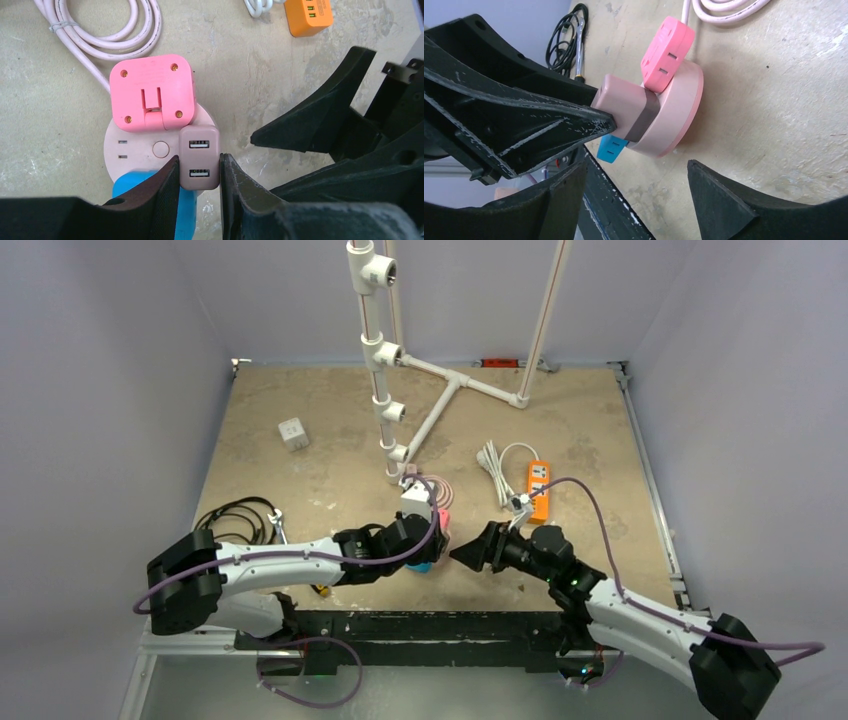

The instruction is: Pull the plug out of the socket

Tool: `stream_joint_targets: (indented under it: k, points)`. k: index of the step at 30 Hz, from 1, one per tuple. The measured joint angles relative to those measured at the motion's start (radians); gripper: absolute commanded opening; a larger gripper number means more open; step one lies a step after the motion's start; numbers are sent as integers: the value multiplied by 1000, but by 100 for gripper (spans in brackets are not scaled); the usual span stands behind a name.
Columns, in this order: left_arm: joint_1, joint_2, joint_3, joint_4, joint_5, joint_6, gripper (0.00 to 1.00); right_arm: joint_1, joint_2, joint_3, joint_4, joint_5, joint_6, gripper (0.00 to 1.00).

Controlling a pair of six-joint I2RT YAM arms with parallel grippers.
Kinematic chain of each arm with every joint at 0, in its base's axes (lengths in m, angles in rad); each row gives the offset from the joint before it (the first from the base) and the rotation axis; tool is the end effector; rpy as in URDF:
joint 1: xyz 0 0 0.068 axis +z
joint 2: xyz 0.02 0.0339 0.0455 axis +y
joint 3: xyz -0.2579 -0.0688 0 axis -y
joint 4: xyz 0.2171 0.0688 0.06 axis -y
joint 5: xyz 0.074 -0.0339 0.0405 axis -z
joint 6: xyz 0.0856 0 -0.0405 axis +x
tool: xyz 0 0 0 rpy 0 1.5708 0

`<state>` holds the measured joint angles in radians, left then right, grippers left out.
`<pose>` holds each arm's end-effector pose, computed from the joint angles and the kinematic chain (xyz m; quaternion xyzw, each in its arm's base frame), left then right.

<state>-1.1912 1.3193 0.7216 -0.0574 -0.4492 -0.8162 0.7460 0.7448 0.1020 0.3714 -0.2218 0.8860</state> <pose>0.1416 -0.2545 0.1987 0.0663 0.8775 -0.2561 0.4000 0.1281 0.1440 0.1640 -0.0114 0.7941 0.4983 0.3477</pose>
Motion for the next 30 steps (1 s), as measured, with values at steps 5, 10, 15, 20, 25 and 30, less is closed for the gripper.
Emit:
stream_joint_targets:
  k: [5,10,15,20,25,30]
  points:
    - [6,0,0,16,0,-10,0,33,40,-23,53,2,12,73]
    - [13,0,0,28,2,-14,0,58,82,-40,109,5,26,70]
    - [13,0,-15,45,5,-22,0,79,141,-45,165,31,49,65]
    - [15,0,-17,50,8,-28,0,92,212,-45,247,51,71,62]
    - [18,0,-17,53,12,-34,0,111,273,-45,301,74,87,59]
    - [18,0,-17,56,16,-38,0,123,325,-45,342,100,102,55]
